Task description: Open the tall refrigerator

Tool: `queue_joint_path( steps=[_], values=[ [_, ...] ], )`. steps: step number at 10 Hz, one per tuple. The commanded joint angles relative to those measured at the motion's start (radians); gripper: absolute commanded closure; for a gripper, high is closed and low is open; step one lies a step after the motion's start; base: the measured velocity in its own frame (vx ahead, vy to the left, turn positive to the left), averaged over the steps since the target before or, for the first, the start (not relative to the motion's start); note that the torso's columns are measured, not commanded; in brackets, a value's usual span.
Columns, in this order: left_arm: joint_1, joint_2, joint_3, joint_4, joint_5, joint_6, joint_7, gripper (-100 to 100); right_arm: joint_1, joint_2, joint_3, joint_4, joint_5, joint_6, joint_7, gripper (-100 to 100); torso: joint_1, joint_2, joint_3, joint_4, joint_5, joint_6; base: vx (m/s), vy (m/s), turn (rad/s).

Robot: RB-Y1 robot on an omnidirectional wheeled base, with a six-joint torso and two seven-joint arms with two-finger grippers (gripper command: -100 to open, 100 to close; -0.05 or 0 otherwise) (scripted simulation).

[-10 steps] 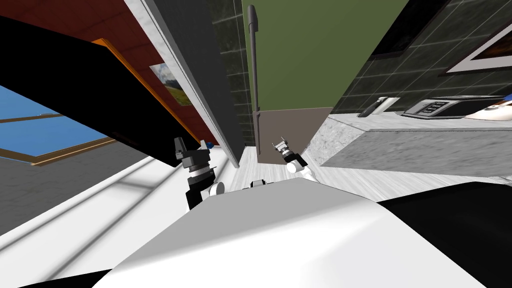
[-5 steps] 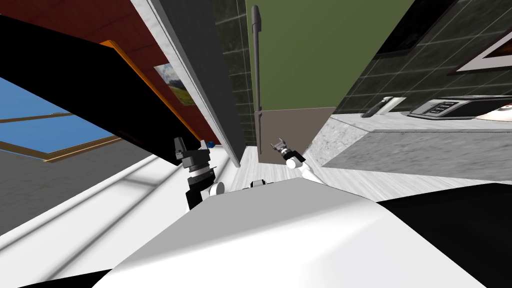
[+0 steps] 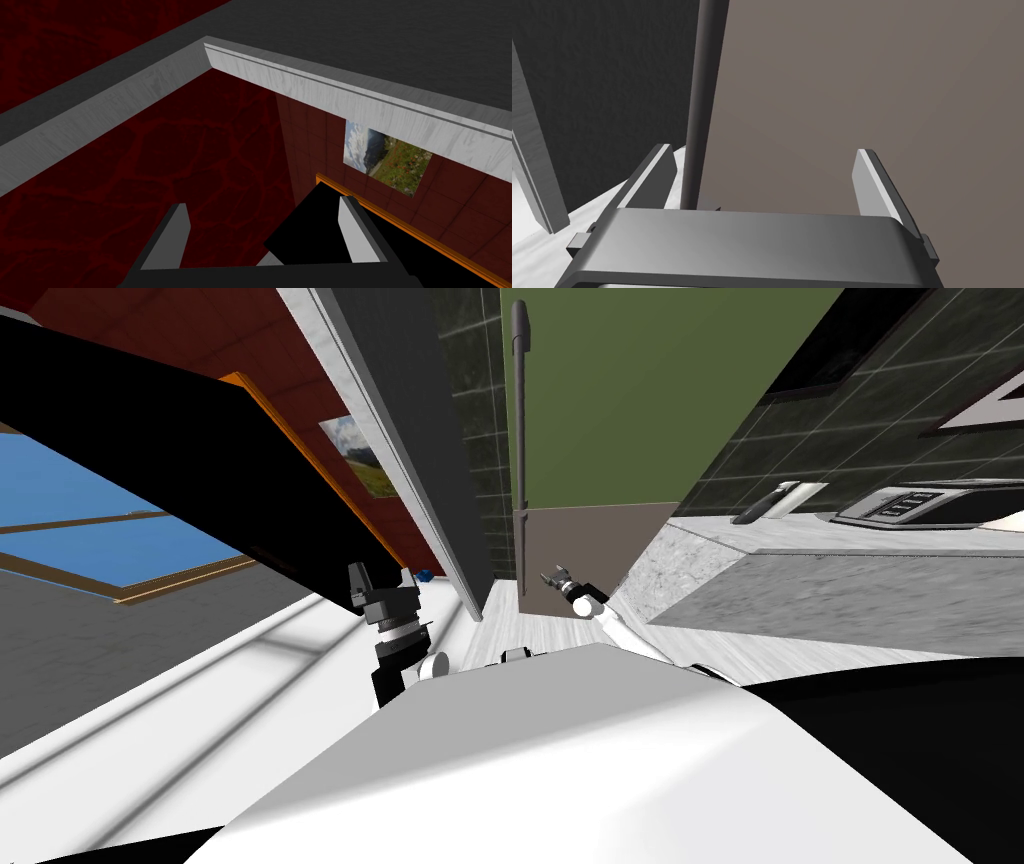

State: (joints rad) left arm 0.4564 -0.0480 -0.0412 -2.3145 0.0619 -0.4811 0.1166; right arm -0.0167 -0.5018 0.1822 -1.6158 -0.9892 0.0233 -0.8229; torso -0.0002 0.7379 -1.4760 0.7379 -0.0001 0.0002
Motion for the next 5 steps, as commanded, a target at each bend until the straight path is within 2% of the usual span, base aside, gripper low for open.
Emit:
queue_joint_path(
  steps=[1,2,3,4,5],
  values=[
    [0.0,0.0,0.0,0.0,0.0,0.0,0.0,0,-0.049,-0.026,0.008,0.05,-0.075,0.032,-0.06,-100,0.0,0.0,0.0,0.0,0.0,-0.001,-0.007,0.012,0.038],
    [0.0,0.0,0.0,0.0,0.0,0.0,0.0,0,-0.091,-0.049,0.012,0.091,-0.106,0.063,-0.097,-100,0.0,0.0,0.0,0.0,0.0,0.0,-0.006,0.013,0.072],
    [0.0,0.0,0.0,0.0,0.0,0.0,0.0,0,-0.091,-0.049,0.012,0.091,-0.131,0.063,-0.107,-100,0.0,0.0,0.0,0.0,0.0,0.0,-0.004,0.008,0.034],
    [0.0,0.0,0.0,0.0,0.0,0.0,0.0,0,-0.132,-0.072,0.014,0.13,-0.16,0.093,-0.144,-100,0.0,0.0,0.0,0.0,0.0,0.0,-0.006,0.011,0.08],
    [0.0,0.0,0.0,0.0,0.0,0.0,0.0,0,-0.134,-0.072,0.014,0.131,-0.185,0.093,-0.152,-100,0.0,0.0,0.0,0.0,0.0,0.0,-0.005,0.009,0.037]
  ],
)
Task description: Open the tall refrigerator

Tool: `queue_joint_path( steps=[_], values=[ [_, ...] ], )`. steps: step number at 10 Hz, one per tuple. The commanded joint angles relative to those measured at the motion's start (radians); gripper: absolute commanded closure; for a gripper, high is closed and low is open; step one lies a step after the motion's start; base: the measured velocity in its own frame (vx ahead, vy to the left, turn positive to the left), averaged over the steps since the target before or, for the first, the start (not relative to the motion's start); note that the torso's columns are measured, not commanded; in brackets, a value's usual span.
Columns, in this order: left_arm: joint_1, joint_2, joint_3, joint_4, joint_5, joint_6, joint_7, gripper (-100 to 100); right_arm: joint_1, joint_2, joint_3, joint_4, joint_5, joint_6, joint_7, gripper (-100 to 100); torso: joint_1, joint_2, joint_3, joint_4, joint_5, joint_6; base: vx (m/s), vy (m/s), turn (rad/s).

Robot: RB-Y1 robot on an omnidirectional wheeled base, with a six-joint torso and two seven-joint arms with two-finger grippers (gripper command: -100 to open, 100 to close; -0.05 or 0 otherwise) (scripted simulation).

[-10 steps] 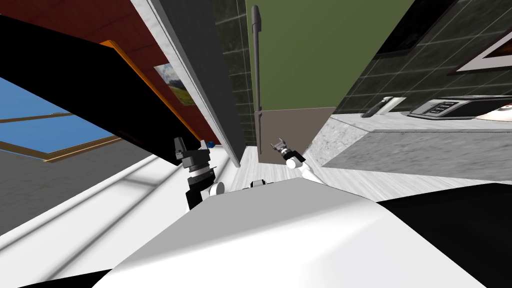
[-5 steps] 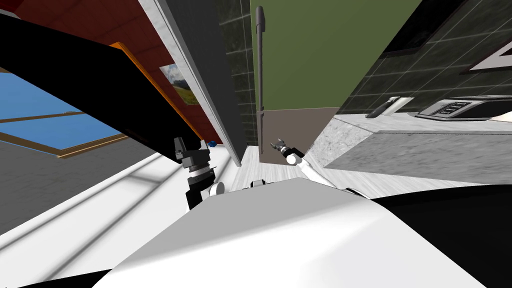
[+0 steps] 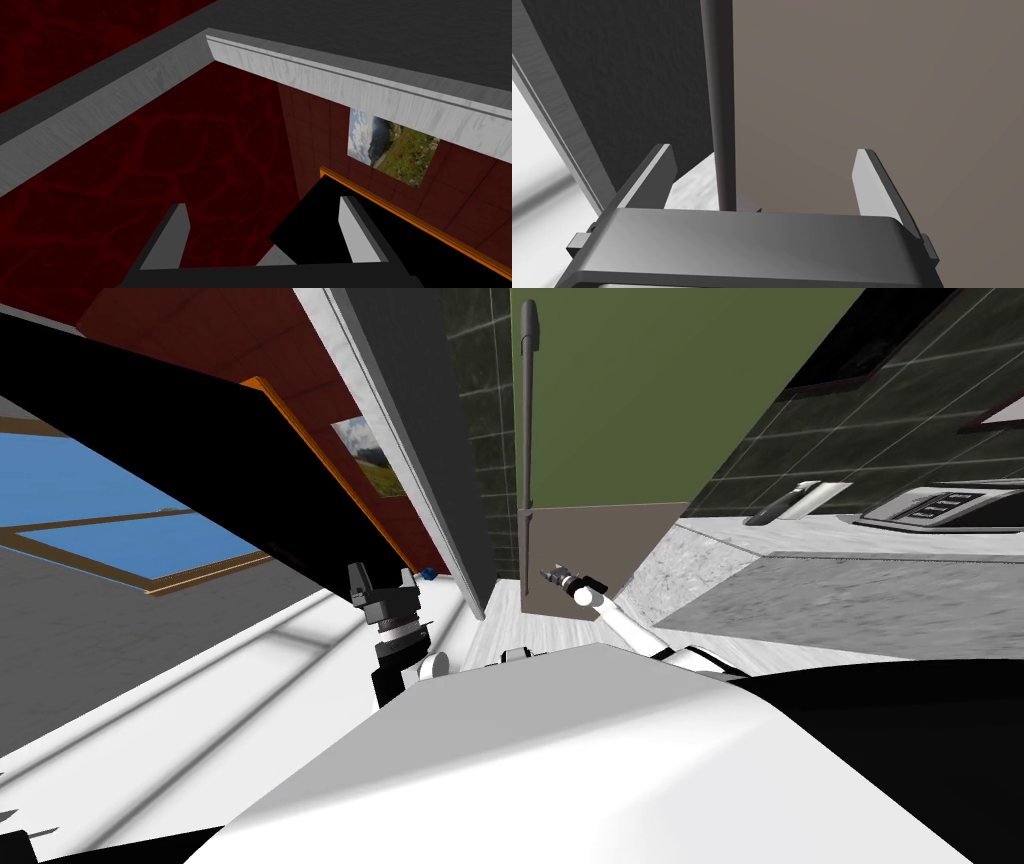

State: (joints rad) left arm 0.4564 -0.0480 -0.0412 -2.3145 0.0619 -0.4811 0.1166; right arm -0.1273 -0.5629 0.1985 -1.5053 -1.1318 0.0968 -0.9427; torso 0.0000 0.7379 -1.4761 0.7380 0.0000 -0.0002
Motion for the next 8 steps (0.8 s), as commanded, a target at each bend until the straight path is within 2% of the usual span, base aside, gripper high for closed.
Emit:
queue_joint_path(
  steps=[1,2,3,4,5,6,7,8],
  values=[
    [0.0,0.0,0.0,0.0,0.0,0.0,0.0,0,-0.068,-0.032,-0.001,0.06,-0.079,0.049,-0.071,-100,0.0,0.0,0.0,0.0,0.0,0.001,-0.008,0.014,0.067],
    [0.0,0.0,0.0,0.0,0.0,0.0,0.0,0,-0.068,-0.032,-0.001,0.06,-0.095,0.049,-0.077,-100,0.0,0.0,0.0,0.0,0.0,0.0,-0.005,0.01,0.05],
    [0.0,0.0,0.0,0.0,0.0,0.0,0.0,0,-0.112,-0.053,-0.001,0.098,-0.14,0.078,-0.117,-100,0.0,0.0,0.0,0.0,0.0,0.0,-0.007,0.011,0.082],
    [0.0,0.0,0.0,0.0,0.0,0.0,0.0,0,-0.112,-0.053,-0.001,0.098,-0.146,0.078,-0.12,-100,0.0,0.0,0.0,0.0,0.0,0.0,-0.005,0.007,0.047],
    [0.0,0.0,0.0,0.0,0.0,0.0,0.0,0,-0.154,-0.073,-0.002,0.136,-0.174,0.105,-0.161,-100,0.0,0.0,0.0,0.0,0.0,0.001,-0.007,0.01,0.081],
    [0.0,0.0,0.0,0.0,0.0,0.0,0.0,0,-0.157,-0.073,-0.002,0.136,-0.192,0.105,-0.161,-100,0.0,0.0,0.0,0.0,0.0,0.0,-0.004,0.007,0.051],
    [0.0,0.0,0.0,0.0,0.0,0.0,0.0,0,-0.201,-0.091,-0.003,0.173,-0.233,0.132,-0.201,-100,0.0,0.0,0.0,0.0,0.0,0.001,-0.007,0.008,0.089],
    [0.0,0.0,0.0,0.0,0.0,0.0,0.0,0,-0.201,-0.091,-0.003,0.173,-0.243,0.132,-0.201,-100,0.0,0.0,0.0,0.0,0.0,0.0,-0.003,0.006,0.05]
  ],
)
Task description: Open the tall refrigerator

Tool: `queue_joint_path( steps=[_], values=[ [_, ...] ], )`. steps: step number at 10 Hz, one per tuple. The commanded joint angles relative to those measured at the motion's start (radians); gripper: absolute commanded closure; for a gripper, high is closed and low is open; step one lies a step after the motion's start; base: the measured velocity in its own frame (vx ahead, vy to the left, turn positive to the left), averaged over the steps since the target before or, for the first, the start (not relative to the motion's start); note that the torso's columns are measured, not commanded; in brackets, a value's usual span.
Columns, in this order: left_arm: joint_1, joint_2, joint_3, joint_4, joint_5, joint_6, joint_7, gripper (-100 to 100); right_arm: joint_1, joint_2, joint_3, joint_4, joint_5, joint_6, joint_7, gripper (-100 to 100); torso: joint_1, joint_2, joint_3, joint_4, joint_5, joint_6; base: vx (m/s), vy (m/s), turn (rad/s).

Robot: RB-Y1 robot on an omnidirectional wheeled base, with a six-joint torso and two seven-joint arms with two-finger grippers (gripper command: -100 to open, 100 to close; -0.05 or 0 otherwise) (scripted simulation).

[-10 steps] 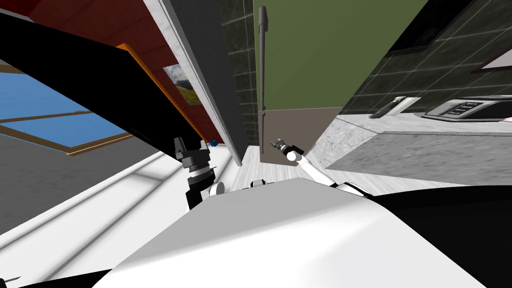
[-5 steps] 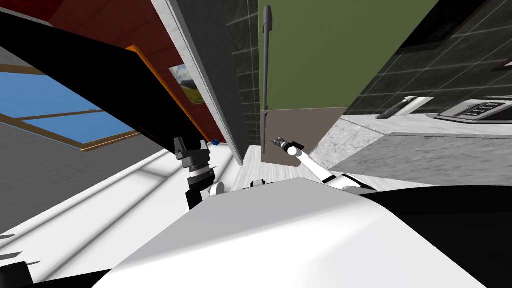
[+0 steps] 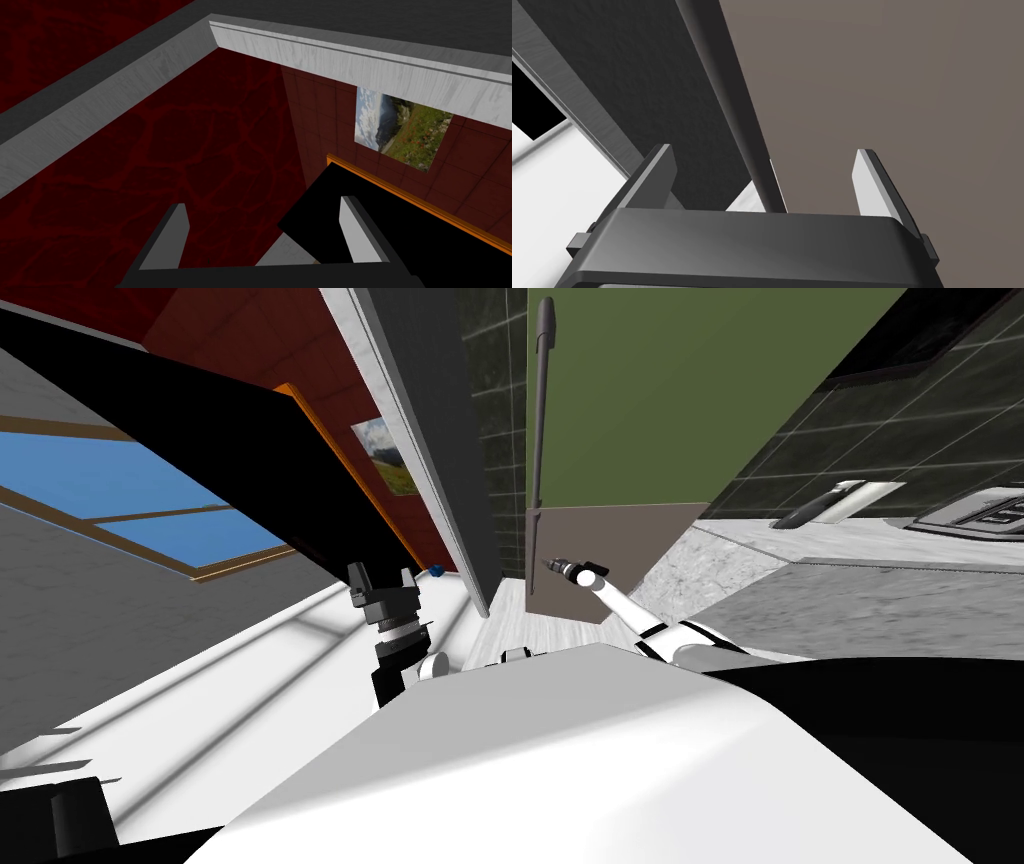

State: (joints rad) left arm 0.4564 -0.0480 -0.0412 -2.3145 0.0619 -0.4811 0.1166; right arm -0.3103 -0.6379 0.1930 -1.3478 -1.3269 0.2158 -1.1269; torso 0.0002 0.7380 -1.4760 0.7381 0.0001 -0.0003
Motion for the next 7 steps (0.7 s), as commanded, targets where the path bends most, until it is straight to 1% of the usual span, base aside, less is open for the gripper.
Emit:
queue_joint_path(
  steps=[1,2,3,4,5,6,7],
  values=[
    [0.0,0.0,0.0,0.0,0.0,0.0,0.0,0,-0.018,-0.016,0.002,0.016,-0.048,0.013,-0.017,-100,0.0,0.0,0.0,0.0,0.0,0.001,0.0,0.0,0.0],
    [0.0,0.0,0.0,0.0,0.0,0.0,0.0,0,-0.062,-0.033,0.0,0.052,-0.088,0.039,-0.055,-100,-0.001,0.0,0.0,0.0,0.0,0.001,-0.003,0.007,0.101],
    [0.0,0.0,0.0,0.0,0.0,0.0,0.0,0,-0.062,-0.033,0.0,0.052,-0.093,0.039,-0.055,-100,0.0,0.0,0.0,0.0,0.0,0.0,-0.002,0.004,0.049],
    [0.0,0.0,0.0,0.0,0.0,0.0,0.0,0,-0.102,-0.049,-0.003,0.086,-0.13,0.064,-0.092,-100,0.0,0.0,0.0,0.0,0.0,0.001,-0.006,0.007,0.084],
    [0.0,0.0,0.0,0.0,0.0,0.0,0.0,0,-0.105,-0.049,-0.003,0.086,-0.136,0.064,-0.092,-100,0.0,0.0,0.0,0.0,0.0,0.0,-0.003,0.005,0.048],
    [0.0,0.0,0.0,0.0,0.0,0.0,0.0,0,-0.145,-0.063,-0.007,0.119,-0.163,0.087,-0.126,-100,0.0,0.0,0.0,0.0,0.0,0.001,-0.004,0.007,0.082],
    [0.0,0.0,0.0,0.0,0.0,0.0,0.0,0,-0.175,-0.077,-0.01,0.149,-0.2,0.11,-0.158,-100,0.0,0.0,0.0,0.0,0.0,0.0,-0.006,0.008,0.139]
  ],
)
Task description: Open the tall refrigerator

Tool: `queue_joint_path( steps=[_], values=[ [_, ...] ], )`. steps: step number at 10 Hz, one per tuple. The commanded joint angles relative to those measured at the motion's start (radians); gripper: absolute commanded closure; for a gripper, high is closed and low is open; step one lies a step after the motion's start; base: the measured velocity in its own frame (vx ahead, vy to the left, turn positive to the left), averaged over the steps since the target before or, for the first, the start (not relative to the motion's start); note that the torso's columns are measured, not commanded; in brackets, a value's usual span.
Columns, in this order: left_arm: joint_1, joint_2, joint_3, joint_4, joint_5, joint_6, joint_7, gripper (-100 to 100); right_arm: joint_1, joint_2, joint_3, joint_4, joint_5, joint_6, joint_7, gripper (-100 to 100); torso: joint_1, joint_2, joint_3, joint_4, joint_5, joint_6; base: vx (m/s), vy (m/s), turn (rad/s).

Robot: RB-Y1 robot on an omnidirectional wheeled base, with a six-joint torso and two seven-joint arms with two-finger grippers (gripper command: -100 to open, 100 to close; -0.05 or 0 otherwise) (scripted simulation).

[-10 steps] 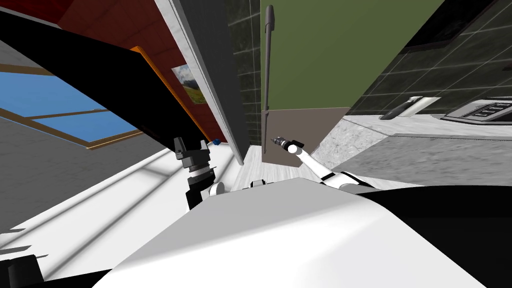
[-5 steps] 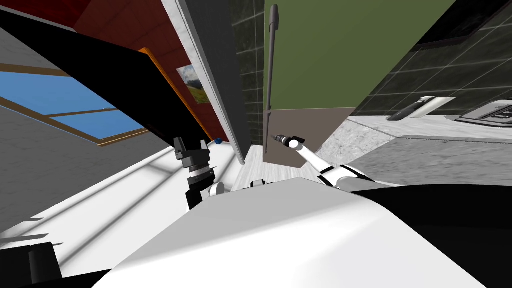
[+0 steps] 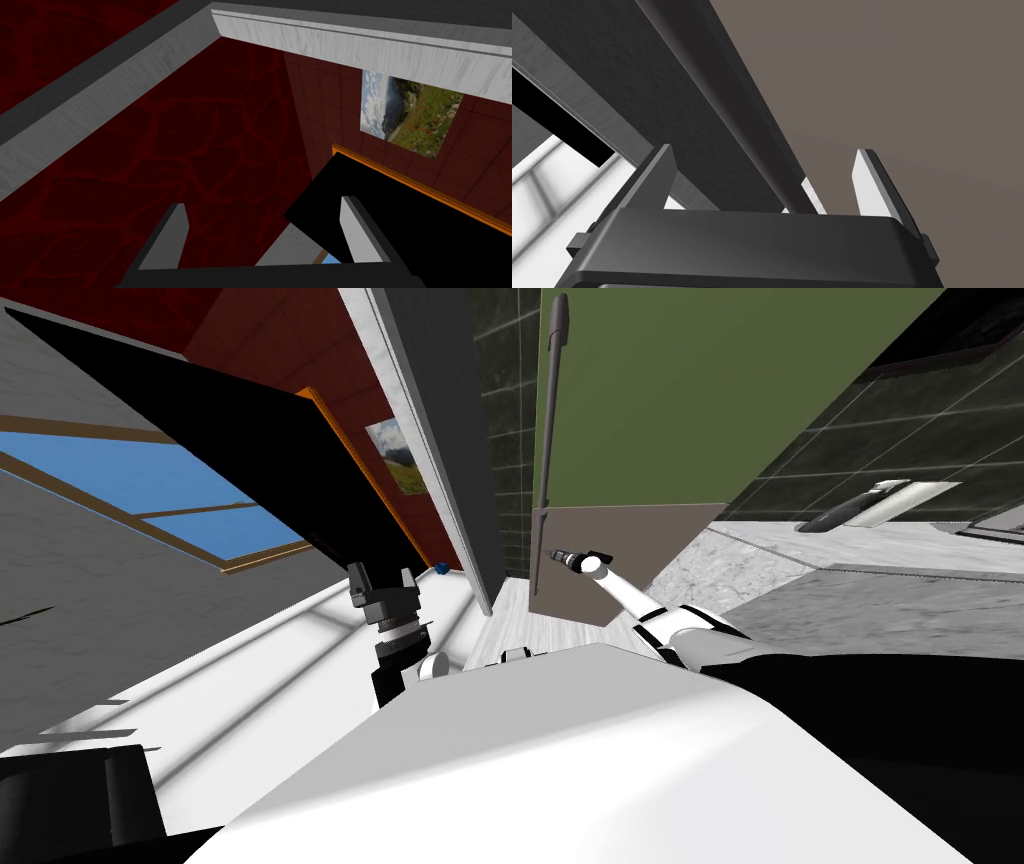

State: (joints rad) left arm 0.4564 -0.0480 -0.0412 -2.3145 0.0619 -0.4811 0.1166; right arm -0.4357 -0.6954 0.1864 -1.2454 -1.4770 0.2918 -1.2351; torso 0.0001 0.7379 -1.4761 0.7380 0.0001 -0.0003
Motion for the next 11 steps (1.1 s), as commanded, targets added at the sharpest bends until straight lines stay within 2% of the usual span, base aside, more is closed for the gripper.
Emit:
queue_joint_path(
  steps=[1,2,3,7,8,11],
  values=[
    [0.0,0.0,0.0,0.0,0.0,0.0,0.0,0,-0.061,-0.02,-0.004,0.047,-0.065,0.034,-0.051,-100,0.0,0.0,0.0,0.0,0.0,0.0,-0.002,0.004,0.052],
    [0.0,0.0,0.0,0.0,0.0,0.0,0.0,0,-0.095,-0.033,-0.008,0.076,-0.098,0.055,-0.082,-100,0.0,0.0,0.0,0.0,0.0,0.001,-0.003,0.006,0.076],
    [0.0,0.0,0.0,0.0,0.0,0.0,0.0,0,-0.1,-0.033,-0.008,0.076,-0.102,0.055,-0.082,-100,0.0,0.0,0.0,0.0,0.0,0.0,-0.002,0.002,0.05],
    [0.0,0.0,0.0,0.0,0.0,0.0,0.0,0,-0.23,-0.084,-0.022,0.17,-0.224,0.126,-0.187,-100,0.0,0.0,0.0,0.0,0.0,0.001,-0.004,0.004,0.106],
    [0.0,0.0,0.0,0.0,0.0,0.0,0.0,0,-0.233,-0.084,-0.022,0.17,-0.224,0.126,-0.187,-100,0.0,0.0,0.0,0.0,0.0,0.0,-0.003,0.003,0.029],
    [0.0,0.0,0.0,0.0,0.0,0.0,0.0,0,-0.302,-0.119,-0.031,0.214,-0.286,0.162,-0.241,-100,0.0,0.0,0.0,0.0,0.0,0.0,-0.004,0.002,0.076]
  ],
)
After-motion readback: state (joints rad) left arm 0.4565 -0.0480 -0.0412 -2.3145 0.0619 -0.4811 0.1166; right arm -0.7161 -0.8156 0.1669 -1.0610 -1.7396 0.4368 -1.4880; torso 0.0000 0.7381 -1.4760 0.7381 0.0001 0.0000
